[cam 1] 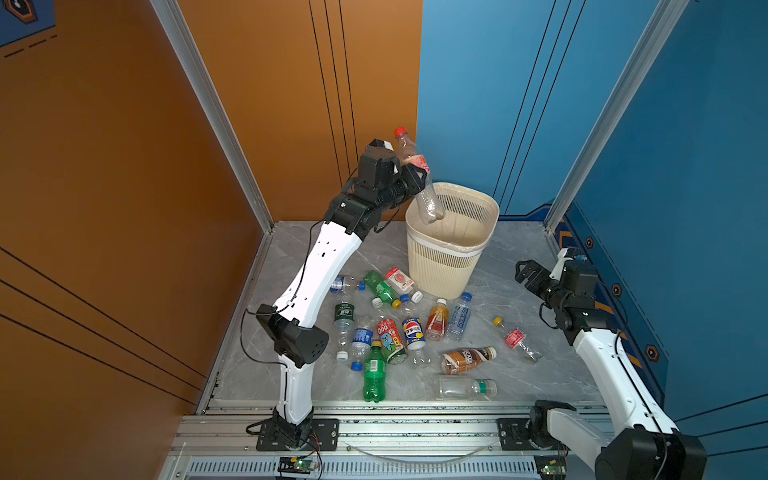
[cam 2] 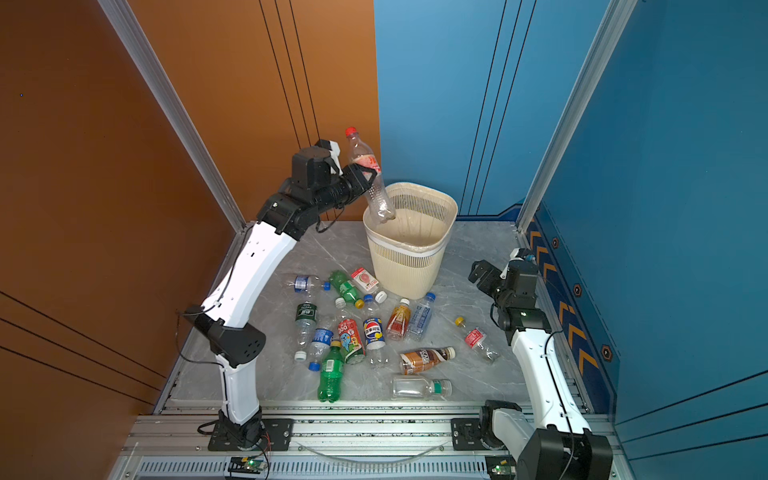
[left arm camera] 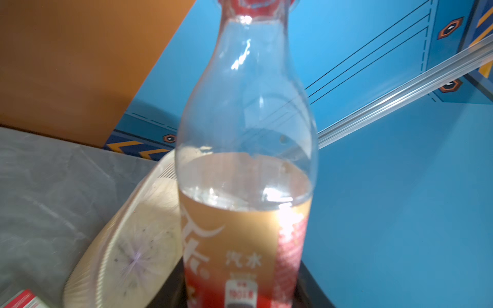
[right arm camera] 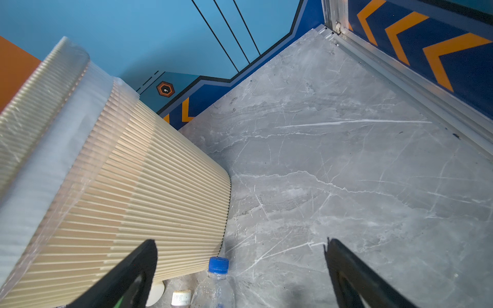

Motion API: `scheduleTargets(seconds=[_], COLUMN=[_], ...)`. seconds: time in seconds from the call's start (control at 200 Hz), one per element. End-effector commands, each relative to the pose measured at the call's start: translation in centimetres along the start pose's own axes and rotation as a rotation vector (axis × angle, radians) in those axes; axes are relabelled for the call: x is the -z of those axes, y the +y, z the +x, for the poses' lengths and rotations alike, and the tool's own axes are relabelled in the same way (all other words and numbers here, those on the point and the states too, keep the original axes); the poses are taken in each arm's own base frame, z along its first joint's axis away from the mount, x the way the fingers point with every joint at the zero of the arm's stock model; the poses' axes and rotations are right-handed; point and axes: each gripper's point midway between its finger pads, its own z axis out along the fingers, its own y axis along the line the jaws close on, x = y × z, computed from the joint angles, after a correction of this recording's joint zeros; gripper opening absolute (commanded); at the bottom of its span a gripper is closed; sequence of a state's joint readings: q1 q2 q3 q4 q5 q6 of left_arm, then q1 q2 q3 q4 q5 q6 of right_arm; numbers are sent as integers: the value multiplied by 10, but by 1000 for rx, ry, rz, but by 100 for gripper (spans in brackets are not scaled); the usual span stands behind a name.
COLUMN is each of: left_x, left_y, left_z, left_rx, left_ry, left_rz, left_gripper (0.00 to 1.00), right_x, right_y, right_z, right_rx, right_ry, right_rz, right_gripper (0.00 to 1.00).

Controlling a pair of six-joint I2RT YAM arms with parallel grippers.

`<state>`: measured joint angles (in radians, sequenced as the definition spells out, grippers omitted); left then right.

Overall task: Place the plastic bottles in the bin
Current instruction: 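Lift the red-capped bottle with the left gripper and drop it into the bin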

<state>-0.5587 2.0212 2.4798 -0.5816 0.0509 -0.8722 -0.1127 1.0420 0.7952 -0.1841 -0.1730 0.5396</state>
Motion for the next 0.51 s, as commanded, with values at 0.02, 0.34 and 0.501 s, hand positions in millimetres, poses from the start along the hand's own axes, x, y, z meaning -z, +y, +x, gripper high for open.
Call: scheduleTargets(seconds=[0.02,0.34,0.501], left_x=[-22,-57,-64], left_y=[-22,-17,-9], left_z=[19,67,80], left_rx=[43,79,79], left_ry=[50,146,173], left_rz=[90,87,64], left_gripper=[44,43,42], right_x=[4,5,5], right_y=[-6,-6,-7], right_z=[11,11,12], right_rx=[3,-5,-6], right_ry=[35,35,34], right_rz=[9,6,9], right_gripper=[99,99,99])
